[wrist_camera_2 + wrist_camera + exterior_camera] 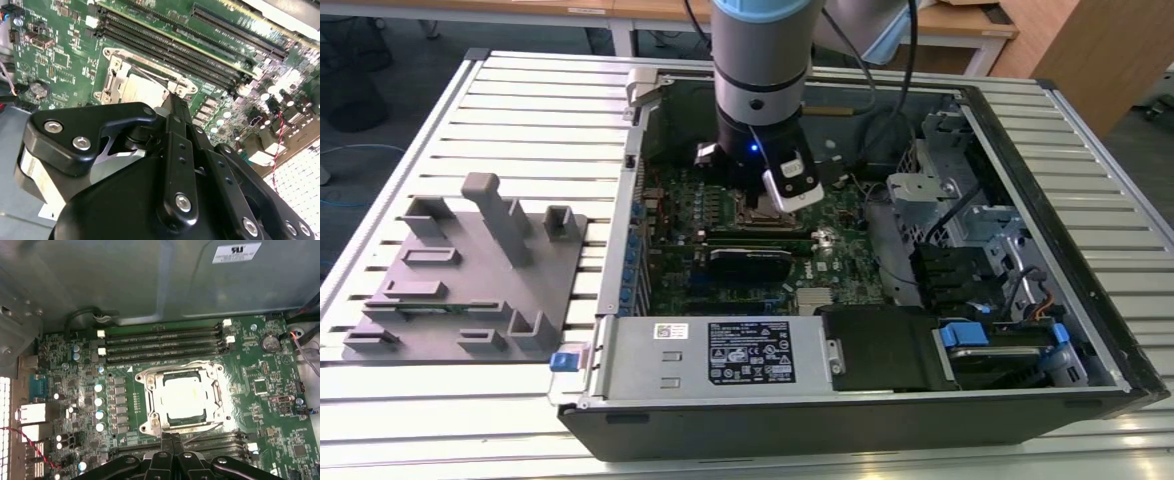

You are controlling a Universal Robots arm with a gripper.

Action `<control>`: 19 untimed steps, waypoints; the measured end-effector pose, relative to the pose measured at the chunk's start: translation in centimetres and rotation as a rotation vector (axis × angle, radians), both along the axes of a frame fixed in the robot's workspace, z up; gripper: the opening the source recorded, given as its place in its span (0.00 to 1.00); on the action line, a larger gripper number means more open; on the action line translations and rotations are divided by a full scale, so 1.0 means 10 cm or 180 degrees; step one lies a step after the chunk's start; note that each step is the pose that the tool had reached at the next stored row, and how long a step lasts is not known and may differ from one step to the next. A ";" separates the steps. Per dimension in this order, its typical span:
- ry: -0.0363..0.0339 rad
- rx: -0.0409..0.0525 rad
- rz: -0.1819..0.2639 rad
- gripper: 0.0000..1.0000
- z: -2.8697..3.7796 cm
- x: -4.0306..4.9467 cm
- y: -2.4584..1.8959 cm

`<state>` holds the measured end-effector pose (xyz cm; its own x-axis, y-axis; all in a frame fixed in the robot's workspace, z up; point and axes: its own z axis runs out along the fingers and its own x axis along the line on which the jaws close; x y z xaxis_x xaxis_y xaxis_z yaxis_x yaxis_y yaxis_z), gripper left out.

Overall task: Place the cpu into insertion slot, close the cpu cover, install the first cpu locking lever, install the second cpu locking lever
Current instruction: 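Install the second cpu locking lever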

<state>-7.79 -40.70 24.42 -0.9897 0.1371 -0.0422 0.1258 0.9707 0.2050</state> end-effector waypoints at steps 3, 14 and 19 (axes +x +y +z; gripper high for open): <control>0.0000 -0.0016 0.0000 0.10 -0.001 0.000 -0.001; 0.0000 -0.0040 0.0000 0.10 -0.028 0.021 0.000; 0.0000 -0.0047 0.0000 0.10 -0.043 0.020 0.000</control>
<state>-7.59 -40.70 23.99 -0.9897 0.1364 -0.0443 0.1257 0.9736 0.1907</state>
